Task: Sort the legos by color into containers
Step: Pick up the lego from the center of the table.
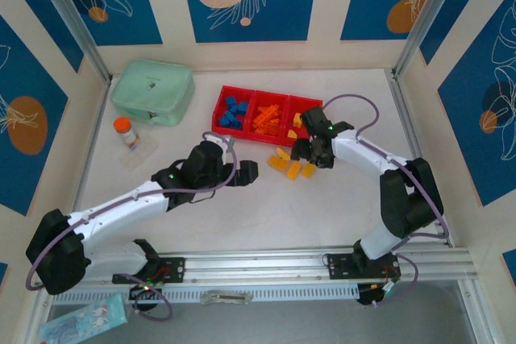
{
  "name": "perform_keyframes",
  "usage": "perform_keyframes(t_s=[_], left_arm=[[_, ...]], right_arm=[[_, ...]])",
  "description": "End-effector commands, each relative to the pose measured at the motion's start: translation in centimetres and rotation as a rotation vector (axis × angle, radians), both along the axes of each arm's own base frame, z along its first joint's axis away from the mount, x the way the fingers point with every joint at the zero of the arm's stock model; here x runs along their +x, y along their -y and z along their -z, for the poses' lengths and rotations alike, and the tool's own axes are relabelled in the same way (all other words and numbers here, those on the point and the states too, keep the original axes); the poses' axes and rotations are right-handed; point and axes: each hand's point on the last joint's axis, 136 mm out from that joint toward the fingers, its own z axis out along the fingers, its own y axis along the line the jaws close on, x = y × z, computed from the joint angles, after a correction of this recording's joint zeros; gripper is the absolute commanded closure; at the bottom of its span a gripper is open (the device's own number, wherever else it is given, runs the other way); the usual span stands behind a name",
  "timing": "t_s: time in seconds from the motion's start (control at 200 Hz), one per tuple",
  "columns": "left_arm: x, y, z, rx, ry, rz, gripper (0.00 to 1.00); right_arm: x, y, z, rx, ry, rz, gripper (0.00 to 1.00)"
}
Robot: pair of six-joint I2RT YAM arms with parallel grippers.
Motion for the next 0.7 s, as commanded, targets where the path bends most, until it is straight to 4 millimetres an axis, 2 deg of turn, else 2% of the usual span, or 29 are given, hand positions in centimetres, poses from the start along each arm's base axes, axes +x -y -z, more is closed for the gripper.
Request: perform_keyframes(t_s=[0.0,0.125,0.32,0.69], left_arm=[[-0.6,1.1,-0.5,-0.046,0.006,0.028,0.01],[-0.9,1.9,-0.3,-0.055,0.0,0.042,0.01],[-1.0,2.5,-0.2,-0.048,0.002,0.052,0.01],[-0.8,2.5,-0.2,-0.036,0.006,0.05,0.01]], right_arm=[[-0.4,-0.3,0.5,0.054,0.007,0.068,0.19],[-0.8,-0.9,2.2,0.1,-0.042,0.082,0.19],[-0.9,-0.7,3.8,0.089,-0.061,0.094,0.26],[-1.2,0.0,5.2,0.067,-0.079,0.089,0.51]])
